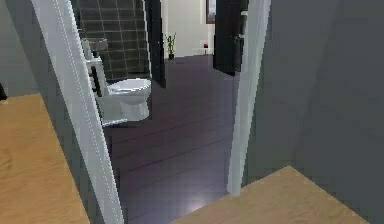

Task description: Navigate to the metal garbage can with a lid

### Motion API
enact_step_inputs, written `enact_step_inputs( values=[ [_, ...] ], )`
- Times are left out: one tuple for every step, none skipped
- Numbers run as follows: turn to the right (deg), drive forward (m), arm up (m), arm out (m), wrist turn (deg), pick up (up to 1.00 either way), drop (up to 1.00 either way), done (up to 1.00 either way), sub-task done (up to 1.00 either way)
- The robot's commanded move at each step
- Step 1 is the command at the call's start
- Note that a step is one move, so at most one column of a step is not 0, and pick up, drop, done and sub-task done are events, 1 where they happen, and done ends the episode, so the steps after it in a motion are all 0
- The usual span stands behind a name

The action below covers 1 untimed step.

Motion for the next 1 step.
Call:
enact_step_inputs(
  values=[
    [0.0,1.00,0.00,0.00,0.0,0.00,0.00,0.00,0.00]
  ],
)
